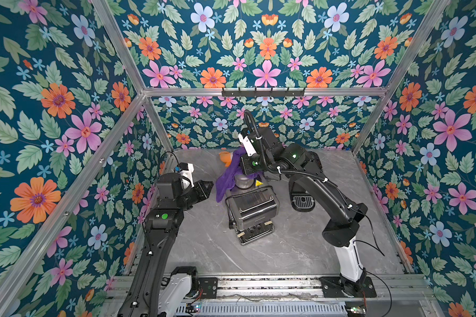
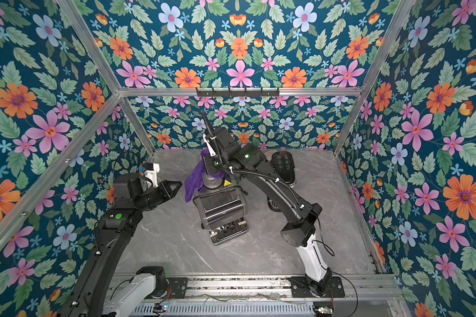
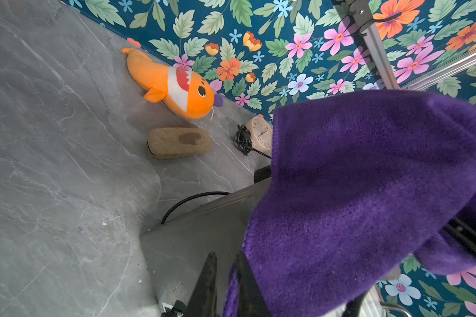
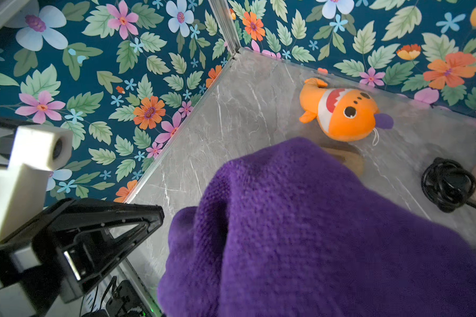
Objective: Wipe the surface of a coffee machine
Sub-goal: Wipe the dirt from the surface of the coffee machine.
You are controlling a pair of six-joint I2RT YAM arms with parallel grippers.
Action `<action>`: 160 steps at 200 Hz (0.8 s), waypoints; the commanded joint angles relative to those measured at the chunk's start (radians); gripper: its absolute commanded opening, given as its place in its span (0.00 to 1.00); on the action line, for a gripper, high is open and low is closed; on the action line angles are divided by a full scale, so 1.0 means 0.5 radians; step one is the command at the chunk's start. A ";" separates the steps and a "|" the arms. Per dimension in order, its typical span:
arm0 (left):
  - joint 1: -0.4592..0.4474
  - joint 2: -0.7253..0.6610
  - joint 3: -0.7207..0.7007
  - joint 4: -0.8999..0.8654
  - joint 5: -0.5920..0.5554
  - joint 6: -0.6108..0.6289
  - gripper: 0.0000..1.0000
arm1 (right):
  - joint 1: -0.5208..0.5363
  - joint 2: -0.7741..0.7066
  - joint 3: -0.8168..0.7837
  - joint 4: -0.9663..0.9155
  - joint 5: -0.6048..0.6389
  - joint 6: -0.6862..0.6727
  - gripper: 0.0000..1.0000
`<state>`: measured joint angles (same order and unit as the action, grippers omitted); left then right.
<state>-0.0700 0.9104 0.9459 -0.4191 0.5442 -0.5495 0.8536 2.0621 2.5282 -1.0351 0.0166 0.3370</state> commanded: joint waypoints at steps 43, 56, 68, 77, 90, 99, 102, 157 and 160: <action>0.002 0.014 -0.008 0.047 0.005 0.018 0.16 | -0.097 -0.370 -0.587 0.155 -0.015 0.134 0.00; 0.002 0.013 -0.011 0.047 0.009 0.022 0.16 | -0.107 -0.438 -0.700 0.180 -0.008 0.148 0.00; 0.002 0.017 -0.015 0.047 0.011 0.020 0.16 | -0.109 -0.514 -0.804 0.210 0.003 0.158 0.00; 0.002 0.017 -0.014 0.045 0.013 0.019 0.16 | -0.109 -0.578 -0.884 0.245 -0.017 0.169 0.00; 0.002 0.023 -0.012 0.049 0.019 0.017 0.16 | -0.107 -0.680 -1.013 0.310 -0.041 0.186 0.00; 0.002 0.029 -0.006 0.053 0.019 0.016 0.16 | -0.106 -0.759 -1.107 0.369 -0.074 0.202 0.00; 0.002 0.032 -0.005 0.055 0.023 0.014 0.16 | -0.103 -0.783 -1.140 0.390 -0.084 0.211 0.00; 0.002 0.072 0.020 0.075 0.034 0.008 0.15 | 0.071 -1.116 -1.449 0.573 -0.121 0.112 0.00; 0.002 0.075 0.022 0.078 0.033 0.009 0.15 | 0.086 -1.122 -1.453 0.575 -0.127 0.104 0.00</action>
<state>-0.0700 0.9405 0.9489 -0.4088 0.5507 -0.5499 0.8574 1.5280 1.8252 -0.8177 -0.0277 0.4278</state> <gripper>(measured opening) 0.157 0.109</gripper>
